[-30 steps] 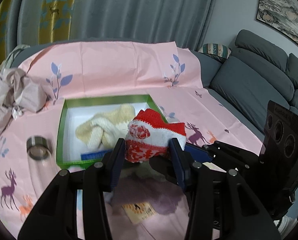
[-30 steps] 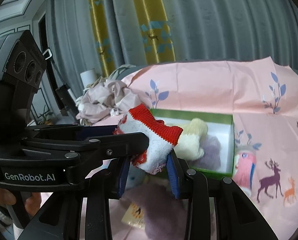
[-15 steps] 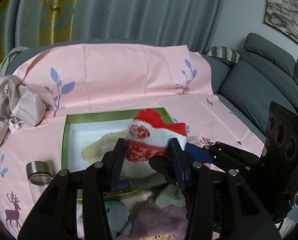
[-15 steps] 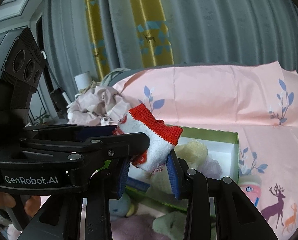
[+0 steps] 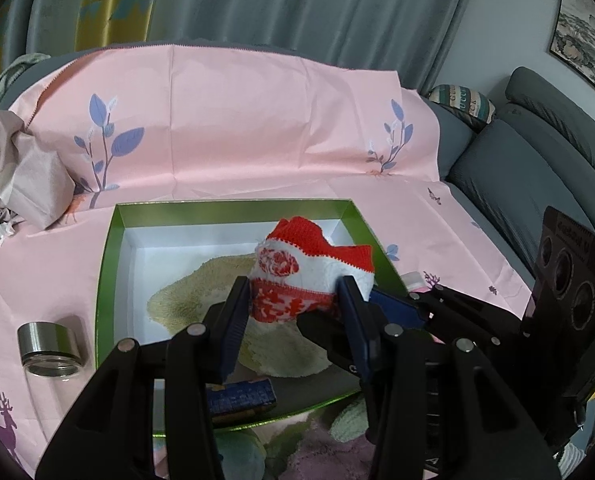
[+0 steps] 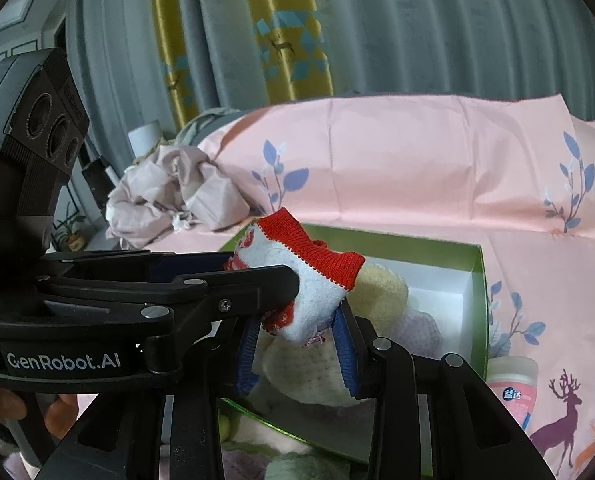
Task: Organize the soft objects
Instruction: 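Lift the sock and carry it over the green box, then lower the sock onto the knit towel inside the box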
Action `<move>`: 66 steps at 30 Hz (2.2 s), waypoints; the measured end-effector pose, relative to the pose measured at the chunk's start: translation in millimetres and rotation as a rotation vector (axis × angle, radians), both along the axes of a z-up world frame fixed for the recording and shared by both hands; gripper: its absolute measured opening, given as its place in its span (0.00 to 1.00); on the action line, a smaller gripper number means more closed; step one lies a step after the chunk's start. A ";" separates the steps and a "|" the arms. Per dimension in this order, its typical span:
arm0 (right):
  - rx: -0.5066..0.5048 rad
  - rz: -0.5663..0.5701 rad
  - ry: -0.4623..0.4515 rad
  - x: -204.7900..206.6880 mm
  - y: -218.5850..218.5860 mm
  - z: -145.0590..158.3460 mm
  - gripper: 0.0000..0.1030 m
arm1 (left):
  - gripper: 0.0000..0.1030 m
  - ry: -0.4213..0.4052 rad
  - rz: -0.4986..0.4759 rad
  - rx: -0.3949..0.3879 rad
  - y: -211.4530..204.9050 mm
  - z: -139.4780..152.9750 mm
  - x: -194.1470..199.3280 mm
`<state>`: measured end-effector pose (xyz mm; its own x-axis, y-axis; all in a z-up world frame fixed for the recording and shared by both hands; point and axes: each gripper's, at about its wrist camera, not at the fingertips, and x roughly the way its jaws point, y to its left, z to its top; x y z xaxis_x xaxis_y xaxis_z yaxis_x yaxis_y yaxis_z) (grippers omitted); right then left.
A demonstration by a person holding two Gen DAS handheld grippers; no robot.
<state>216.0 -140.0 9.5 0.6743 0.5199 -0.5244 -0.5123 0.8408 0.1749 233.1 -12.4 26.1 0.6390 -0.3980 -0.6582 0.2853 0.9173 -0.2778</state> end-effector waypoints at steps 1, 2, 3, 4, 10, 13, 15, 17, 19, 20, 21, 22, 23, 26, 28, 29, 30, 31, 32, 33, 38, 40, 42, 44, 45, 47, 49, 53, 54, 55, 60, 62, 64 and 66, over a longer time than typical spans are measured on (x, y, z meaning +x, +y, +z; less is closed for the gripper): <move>-0.003 -0.001 0.005 2.0 0.3 -2.0 0.36 | 0.43 0.004 0.001 0.000 0.2 -2.2 1.5; -0.006 -0.001 0.009 3.5 0.9 -3.4 0.36 | 0.43 0.008 0.000 -0.001 0.3 -4.3 3.0; -0.010 -0.002 0.014 5.0 1.3 -5.5 0.36 | 0.43 0.012 0.001 -0.001 0.7 -5.8 4.3; -0.012 -0.002 0.017 6.7 1.9 -6.6 0.36 | 0.43 0.016 0.001 -0.001 0.9 -7.5 5.5; -0.026 -0.003 0.034 13.1 4.6 -14.4 0.36 | 0.43 0.032 0.003 0.003 2.5 -16.5 11.6; -0.036 -0.004 0.043 15.8 6.4 -17.6 0.36 | 0.43 0.039 0.003 0.004 3.3 -20.6 14.3; -0.044 -0.005 0.048 17.2 7.7 -19.0 0.36 | 0.43 0.042 0.003 0.006 3.3 -22.7 15.8; -0.049 -0.005 0.051 18.1 8.3 -20.5 0.36 | 0.43 0.045 0.002 0.007 3.6 -24.4 16.9; -0.053 -0.005 0.055 19.3 8.5 -21.8 0.36 | 0.43 0.047 0.002 0.006 4.0 -26.0 17.9; -0.056 -0.006 0.055 19.6 8.4 -22.4 0.36 | 0.43 0.049 0.003 0.005 4.4 -26.9 18.6; -0.058 -0.006 0.057 20.1 8.4 -23.1 0.36 | 0.43 0.051 0.003 0.003 4.7 -27.8 19.5; -0.061 -0.007 0.059 20.7 8.5 -23.8 0.36 | 0.43 0.053 0.004 0.003 5.0 -29.0 20.3; -0.063 -0.007 0.060 21.3 8.7 -24.4 0.36 | 0.43 0.054 0.004 0.003 5.1 -29.7 20.9; -0.070 -0.007 0.066 23.6 10.1 -25.9 0.36 | 0.43 0.059 0.003 0.000 5.7 -32.4 22.7; -0.075 -0.008 0.072 25.4 11.8 -26.9 0.36 | 0.43 0.065 0.005 -0.002 6.2 -34.6 24.6; -0.078 -0.009 0.075 26.0 12.3 -27.5 0.36 | 0.43 0.067 0.006 -0.004 6.3 -35.2 24.8; -0.081 -0.009 0.076 26.7 12.8 -28.3 0.36 | 0.43 0.068 0.006 -0.005 6.6 -35.9 25.3; -0.083 -0.010 0.077 26.9 13.0 -28.9 0.36 | 0.43 0.070 0.007 -0.006 6.8 -36.5 25.5; -0.084 -0.010 0.080 27.5 13.4 -29.5 0.36 | 0.43 0.072 0.007 -0.007 7.2 -37.1 26.0; -0.085 -0.010 0.081 28.3 14.1 -29.9 0.36 | 0.43 0.074 0.007 -0.007 7.4 -37.6 26.5; -0.103 -0.010 0.094 31.0 17.2 -32.2 0.36 | 0.43 0.085 0.011 -0.003 8.0 -40.2 28.2; -0.112 -0.011 0.102 32.0 18.6 -33.3 0.36 | 0.43 0.089 0.012 -0.004 8.6 -41.1 28.9; -0.118 -0.011 0.105 32.4 19.1 -33.9 0.36 | 0.43 0.093 0.012 -0.005 9.3 -41.5 29.4; -0.121 -0.010 0.110 33.0 19.5 -34.6 0.36 | 0.43 0.095 0.012 -0.005 9.4 -41.1 29.8; -0.123 -0.010 0.111 33.2 19.8 -34.7 0.36 | 0.43 0.095 0.012 -0.004 9.4 -41.1 30.0; -0.128 -0.009 0.114 33.6 19.8 -34.9 0.36 | 0.43 0.099 0.011 -0.002 9.2 -41.5 30.6; -0.135 -0.008 0.121 34.4 20.3 -35.6 0.36 | 0.43 0.106 0.011 0.000 8.6 -42.7 31.3; -0.153 -0.008 0.135 36.0 22.9 -36.7 0.36 | 0.43 0.115 0.014 0.010 8.1 -44.2 31.6; -0.158 -0.006 0.140 36.5 23.4 -37.0 0.36 | 0.43 0.119 0.015 0.013 7.8 -44.5 32.0; -0.160 -0.006 0.143 36.8 23.5 -37.4 0.36 | 0.43 0.123 0.015 0.016 7.7 -44.9 32.3; -0.174 -0.005 0.159 38.4 25.0 -38.9 0.36 | 0.43 0.133 0.015 0.025 6.6 -45.4 33.0; -0.180 -0.004 0.162 38.4 25.2 -39.2 0.36 | 0.44 0.136 0.015 0.028 6.7 -45.3 33.2; -0.185 -0.004 0.165 38.3 25.0 -39.1 0.36 | 0.44 0.138 0.015 0.032 6.6 -45.3 32.9; -0.191 -0.004 0.167 38.1 25.5 -39.1 0.36 | 0.44 0.140 0.015 0.035 6.0 -45.1 32.8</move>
<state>254.2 -114.5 -29.6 0.5716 0.3985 -0.7172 -0.4863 0.8686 0.0951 265.8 -6.4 -19.0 0.5458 -0.3639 -0.7548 0.2319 0.9312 -0.2813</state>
